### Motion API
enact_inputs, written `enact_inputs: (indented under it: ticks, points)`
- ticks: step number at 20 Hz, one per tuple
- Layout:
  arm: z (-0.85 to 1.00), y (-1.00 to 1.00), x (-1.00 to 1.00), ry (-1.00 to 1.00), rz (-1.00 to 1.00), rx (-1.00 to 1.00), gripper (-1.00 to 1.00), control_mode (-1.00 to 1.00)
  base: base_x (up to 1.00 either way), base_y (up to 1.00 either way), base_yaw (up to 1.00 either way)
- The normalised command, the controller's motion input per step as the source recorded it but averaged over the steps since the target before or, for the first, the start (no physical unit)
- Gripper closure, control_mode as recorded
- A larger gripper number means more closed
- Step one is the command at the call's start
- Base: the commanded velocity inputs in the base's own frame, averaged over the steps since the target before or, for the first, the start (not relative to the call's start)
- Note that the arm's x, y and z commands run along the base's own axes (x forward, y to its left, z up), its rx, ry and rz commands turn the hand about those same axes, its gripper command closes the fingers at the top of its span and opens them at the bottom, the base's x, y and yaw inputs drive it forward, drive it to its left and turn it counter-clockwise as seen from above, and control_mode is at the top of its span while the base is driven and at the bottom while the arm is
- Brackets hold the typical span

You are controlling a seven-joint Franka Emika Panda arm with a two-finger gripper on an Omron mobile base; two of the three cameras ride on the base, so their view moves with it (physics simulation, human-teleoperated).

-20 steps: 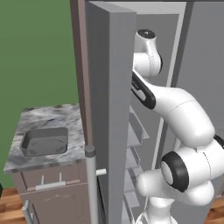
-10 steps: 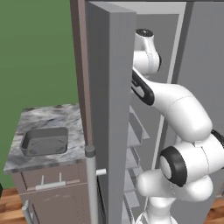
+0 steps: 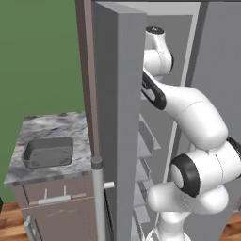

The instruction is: Take the garlic and carrot out of the freezer and place them in the tupperware container on the counter. Then put the tupperware containing the vegetables back in the freezer.

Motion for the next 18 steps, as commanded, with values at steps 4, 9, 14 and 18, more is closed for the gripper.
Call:
enact_inputs:
  ticks: [4,9,14,18]
  points:
    - [0.02,0.0,-0.39,-0.09,0.0,0.0,1.0,-1.0,0.0,0.0,0.0]
    - [0.0,0.0,-0.53,-0.06,0.0,0.02,1.0,-1.0,0.0,0.0,0.0]
    - [0.23,-0.1,-0.96,-0.06,0.0,0.07,1.0,-1.0,0.0,0.0,0.0]
    - [0.34,-0.22,-1.0,-0.03,0.0,0.03,1.0,-1.0,0.0,0.0,0.0]
